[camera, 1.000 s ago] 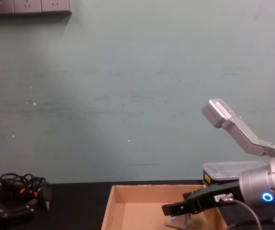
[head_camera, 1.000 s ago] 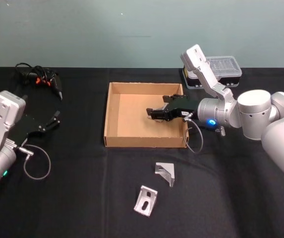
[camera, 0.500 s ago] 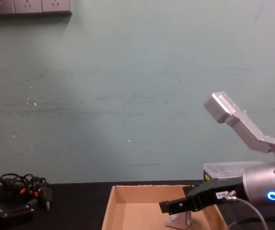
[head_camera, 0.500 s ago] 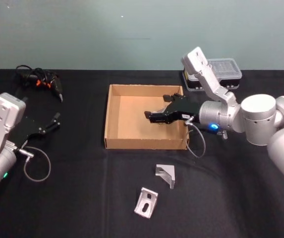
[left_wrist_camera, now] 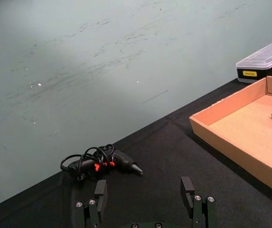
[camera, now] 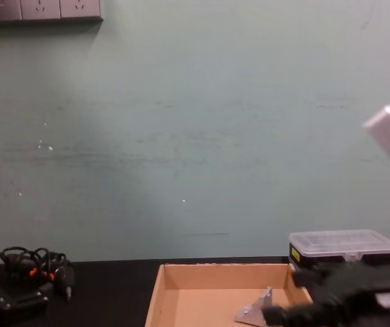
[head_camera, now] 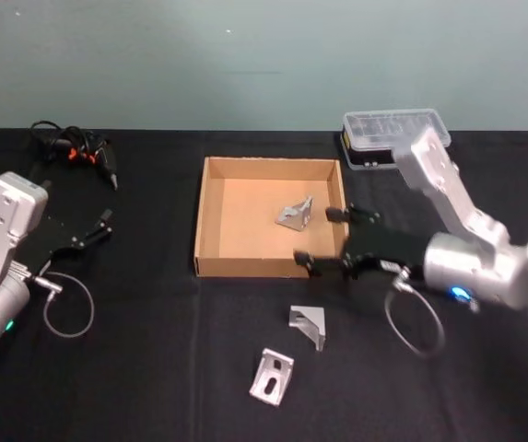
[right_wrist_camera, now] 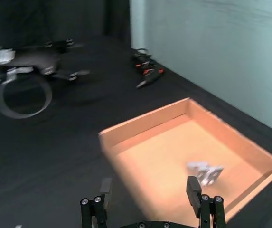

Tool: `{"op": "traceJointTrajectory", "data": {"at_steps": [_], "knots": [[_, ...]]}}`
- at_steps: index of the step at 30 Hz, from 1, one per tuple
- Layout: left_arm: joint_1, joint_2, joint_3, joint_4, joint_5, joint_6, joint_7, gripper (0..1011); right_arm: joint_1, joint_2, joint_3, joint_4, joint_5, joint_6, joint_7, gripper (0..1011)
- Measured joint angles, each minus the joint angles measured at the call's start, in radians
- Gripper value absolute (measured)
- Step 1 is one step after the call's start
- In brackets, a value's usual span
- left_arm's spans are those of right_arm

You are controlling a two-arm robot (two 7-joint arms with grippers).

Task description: Use one hand to pick up the angle iron from the table and place it into the box.

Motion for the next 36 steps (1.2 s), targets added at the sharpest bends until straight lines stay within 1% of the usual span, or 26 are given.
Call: {"op": "traceJointTrajectory", "data": {"at_steps": [1,2,5,6,8,9,12,15,20,28,36], "knots": [[0.0,0.0,0.0,0.0,0.0,0.0,0.0,1011,-0.022,0.019,0.003,-0.028,0.003,-0.007,0.001,1002],[0.0,0.0,0.0,0.0,0.0,0.0,0.0,1011,-0.06,0.054,0.009,-0.074,0.006,-0.022,0.003,1002],[0.0,0.0,0.0,0.0,0.0,0.0,0.0,1011,-0.12,0.105,0.021,-0.136,0.013,-0.053,0.005,1002],[0.0,0.0,0.0,0.0,0.0,0.0,0.0,1012,-0.156,0.134,0.029,-0.167,0.017,-0.08,0.009,1002],[0.0,0.0,0.0,0.0,0.0,0.0,0.0,1011,-0.188,0.157,0.038,-0.193,0.023,-0.107,0.013,1002],[0.0,0.0,0.0,0.0,0.0,0.0,0.0,1011,-0.217,0.175,0.046,-0.208,0.034,-0.13,0.02,1002],[0.0,0.0,0.0,0.0,0.0,0.0,0.0,1011,-0.253,0.193,0.052,-0.215,0.059,-0.163,0.044,1000],[0.0,0.0,0.0,0.0,0.0,0.0,0.0,1011,-0.268,0.196,0.051,-0.205,0.076,-0.182,0.063,1002],[0.0,0.0,0.0,0.0,0.0,0.0,0.0,1011,-0.264,0.188,0.033,-0.171,0.082,-0.191,0.083,1002],[0.0,0.0,0.0,0.0,0.0,0.0,0.0,1011,-0.227,0.154,-0.009,-0.094,0.071,-0.191,0.102,1002],[0.0,0.0,0.0,0.0,0.0,0.0,0.0,1011,-0.186,0.12,-0.041,-0.027,0.052,-0.192,0.112,1002]]}}
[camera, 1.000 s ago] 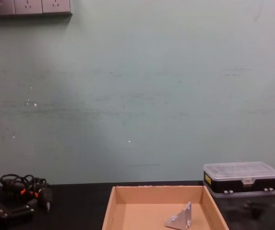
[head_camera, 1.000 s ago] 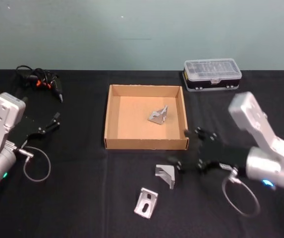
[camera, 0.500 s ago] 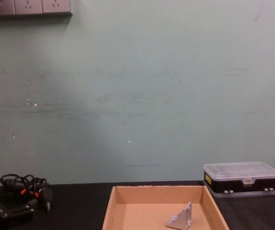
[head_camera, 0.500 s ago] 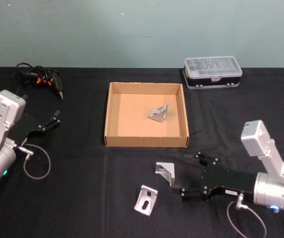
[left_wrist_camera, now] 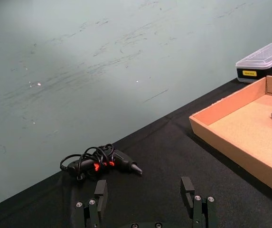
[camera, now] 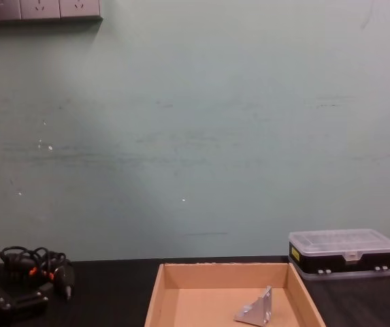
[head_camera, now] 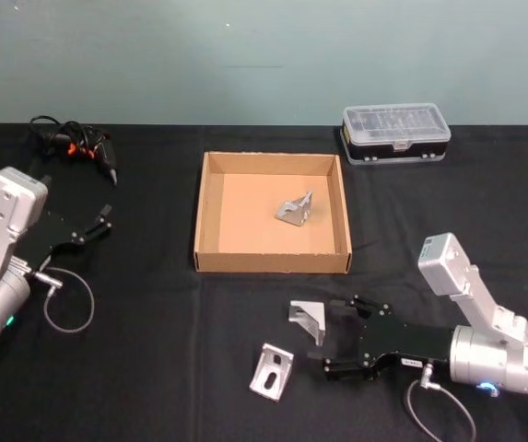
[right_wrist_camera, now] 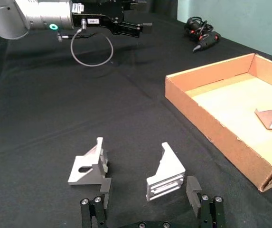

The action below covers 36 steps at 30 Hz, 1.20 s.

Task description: Use one hand to pick up the angle iron from the table and place it into the box.

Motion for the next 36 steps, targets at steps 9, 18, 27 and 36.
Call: {"op": "traceJointTrajectory", "data": {"at_steps": [9,18,27,36], "knots": [[0.0,0.0,0.0,0.0,0.0,0.0,0.0,1012,0.045,-0.037,-0.02,0.068,-0.019,-0.037,0.012,1002],[0.0,0.0,0.0,0.0,0.0,0.0,0.0,1011,0.074,-0.064,-0.034,0.116,-0.032,-0.063,0.025,1002],[0.0,0.0,0.0,0.0,0.0,0.0,0.0,1011,0.086,-0.081,-0.042,0.14,-0.036,-0.068,0.029,1000],[0.0,0.0,0.0,0.0,0.0,0.0,0.0,1011,0.084,-0.079,-0.041,0.137,-0.036,-0.068,0.029,907]]}}
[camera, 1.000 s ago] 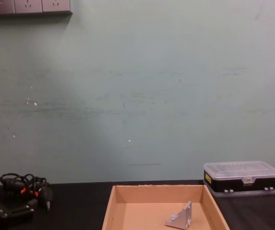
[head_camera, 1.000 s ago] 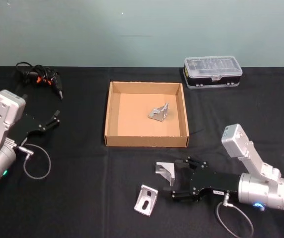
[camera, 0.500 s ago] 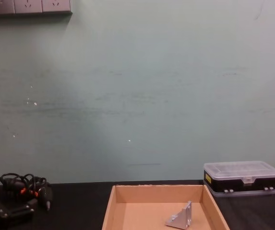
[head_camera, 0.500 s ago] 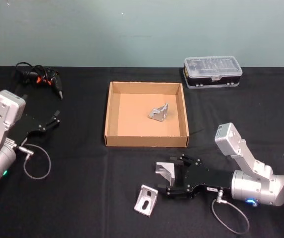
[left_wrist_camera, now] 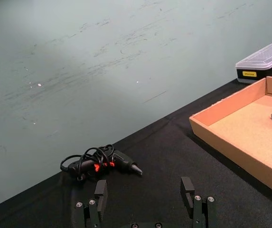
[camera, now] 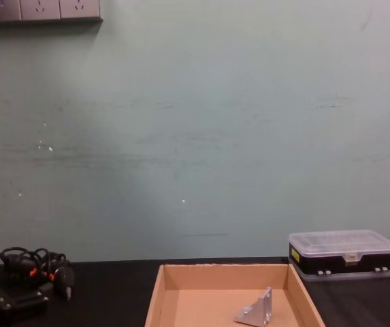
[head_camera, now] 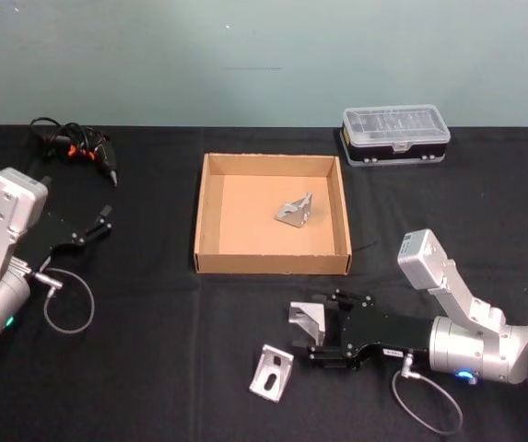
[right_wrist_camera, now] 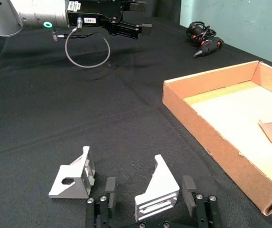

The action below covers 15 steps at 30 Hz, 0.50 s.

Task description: Use one hand to pick up the angle iron from the table and place it into the box.

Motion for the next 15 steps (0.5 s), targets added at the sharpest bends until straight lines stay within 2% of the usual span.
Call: {"op": "traceJointTrajectory", "data": {"at_steps": [5,12,15], "knots": [[0.0,0.0,0.0,0.0,0.0,0.0,0.0,1011,-0.001,0.001,0.0,-0.001,0.0,0.0,0.0,786],[0.0,0.0,0.0,0.0,0.0,0.0,0.0,1011,-0.001,0.001,0.001,-0.002,0.001,0.0,-0.001,549],[0.0,0.0,0.0,0.0,0.0,0.0,0.0,1011,-0.001,0.001,0.001,-0.002,0.001,0.0,-0.001,504]]}}
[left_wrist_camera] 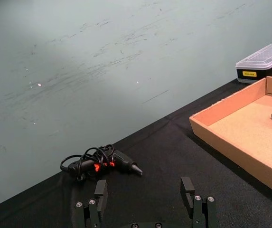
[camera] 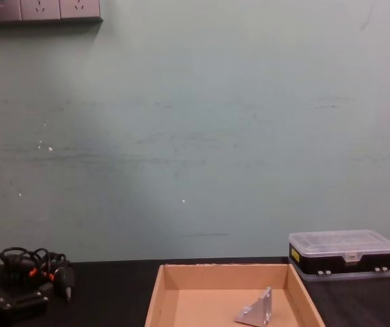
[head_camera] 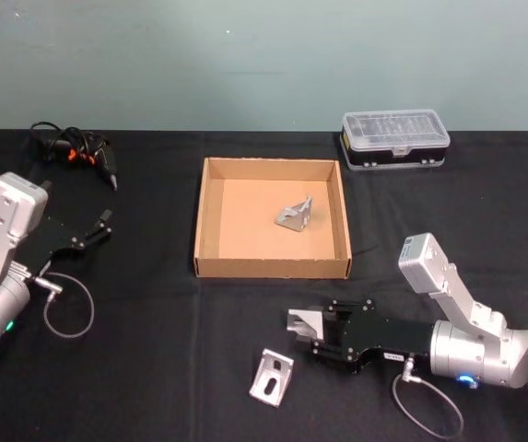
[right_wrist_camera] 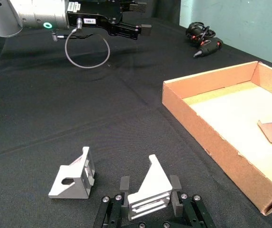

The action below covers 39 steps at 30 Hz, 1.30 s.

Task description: Use one hand to pick up the angle iron from the table and place it into the box.

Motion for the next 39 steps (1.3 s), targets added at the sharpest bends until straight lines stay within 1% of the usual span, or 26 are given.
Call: {"op": "traceJointTrajectory", "data": {"at_steps": [11,16,19,25,28,31,32,36,39], "knots": [[0.0,0.0,0.0,0.0,0.0,0.0,0.0,1011,-0.001,0.001,0.0,-0.001,0.0,0.0,0.0,504],[0.0,0.0,0.0,0.0,0.0,0.0,0.0,1011,-0.009,0.01,0.007,-0.032,0.008,0.006,-0.002,504],[0.0,0.0,0.0,0.0,0.0,0.0,0.0,1011,-0.015,0.019,0.016,-0.074,0.025,0.025,-0.005,504],[0.0,0.0,0.0,0.0,0.0,0.0,0.0,1012,-0.008,0.022,0.025,-0.117,0.04,0.06,-0.024,504],[0.0,0.0,0.0,0.0,0.0,0.0,0.0,1011,0.01,0.014,0.029,-0.12,0.043,0.076,-0.036,504],[0.0,0.0,0.0,0.0,0.0,0.0,0.0,1012,0.041,-0.004,0.03,-0.102,0.046,0.094,-0.046,504],[0.0,0.0,0.0,0.0,0.0,0.0,0.0,1011,0.06,-0.016,0.029,-0.084,0.046,0.102,-0.052,504],[0.0,0.0,0.0,0.0,0.0,0.0,0.0,1011,0.099,-0.039,0.024,-0.048,0.04,0.109,-0.061,504],[0.0,0.0,0.0,0.0,0.0,0.0,0.0,1011,0.156,-0.077,0.013,0.016,0.026,0.113,-0.066,504]]}}
